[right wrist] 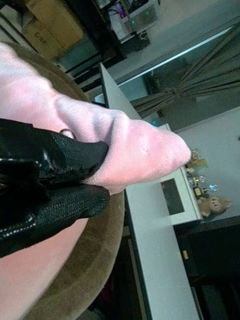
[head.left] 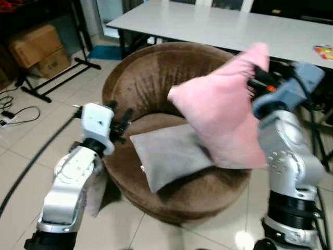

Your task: Move the pillow to the sofa from floor

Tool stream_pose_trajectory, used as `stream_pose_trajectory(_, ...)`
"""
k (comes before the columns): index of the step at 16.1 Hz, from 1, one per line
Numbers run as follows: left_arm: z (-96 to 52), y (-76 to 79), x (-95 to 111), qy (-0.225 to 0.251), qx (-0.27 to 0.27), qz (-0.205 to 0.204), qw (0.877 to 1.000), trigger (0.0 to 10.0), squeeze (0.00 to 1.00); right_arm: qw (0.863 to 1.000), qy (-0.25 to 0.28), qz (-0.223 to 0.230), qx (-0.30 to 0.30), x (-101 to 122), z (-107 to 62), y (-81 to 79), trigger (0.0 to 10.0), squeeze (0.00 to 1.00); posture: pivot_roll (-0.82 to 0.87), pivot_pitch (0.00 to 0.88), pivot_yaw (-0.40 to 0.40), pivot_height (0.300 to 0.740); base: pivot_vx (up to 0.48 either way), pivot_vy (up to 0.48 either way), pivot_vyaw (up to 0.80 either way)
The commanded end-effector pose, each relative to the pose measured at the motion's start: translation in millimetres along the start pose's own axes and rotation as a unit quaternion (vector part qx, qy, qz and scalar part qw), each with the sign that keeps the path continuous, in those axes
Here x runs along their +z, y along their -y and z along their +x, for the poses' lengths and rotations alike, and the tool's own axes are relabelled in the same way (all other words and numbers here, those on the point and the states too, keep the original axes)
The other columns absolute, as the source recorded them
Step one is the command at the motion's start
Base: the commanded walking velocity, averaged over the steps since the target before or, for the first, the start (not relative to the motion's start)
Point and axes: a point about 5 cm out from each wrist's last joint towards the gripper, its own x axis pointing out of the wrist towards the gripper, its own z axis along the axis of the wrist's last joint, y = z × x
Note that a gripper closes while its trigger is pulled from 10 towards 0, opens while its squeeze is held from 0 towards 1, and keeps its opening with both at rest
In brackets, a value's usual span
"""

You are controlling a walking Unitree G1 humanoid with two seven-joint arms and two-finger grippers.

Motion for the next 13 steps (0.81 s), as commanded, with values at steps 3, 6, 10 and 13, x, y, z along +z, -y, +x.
stream_pose_trajectory(3, -1.3, -5.8, 0.4, -0.002, 0.003, 0.007, 1.000, 10.0, 0.00, 0.999, 0.025, 0.006, 0.031, 8.4, 0.3, -15.7, 10.0, 0.00, -0.01, 0.000, -0.018, 0.740, 0.276, 0.000, 0.00)
stream_pose_trajectory(6, -1.8, -5.0, 0.6, -0.001, 0.001, 0.007, 1.000, 10.0, 0.00, 0.999, 0.023, 0.005, 0.035, 7.1, 0.0, -17.5, 10.0, 0.00, 0.00, 0.000, -0.021, 0.740, 0.276, 0.000, 0.00)
stream_pose_trajectory(10, -2.2, -4.9, 0.9, 0.000, -0.001, 0.008, 1.000, 10.0, 0.00, 0.999, 0.023, 0.005, 0.040, 6.0, 0.6, -20.9, 10.0, 0.00, 0.00, 0.000, -0.024, 0.740, 0.277, 0.000, 0.00)
stream_pose_trajectory(13, -2.4, -4.2, 0.1, -0.002, -0.003, 0.008, 1.000, 10.0, 0.00, 0.999, 0.023, 0.005, 0.043, 6.0, 1.3, -21.9, 10.0, 0.00, 0.00, 0.000, -0.024, 0.740, 0.277, 0.000, 0.00)
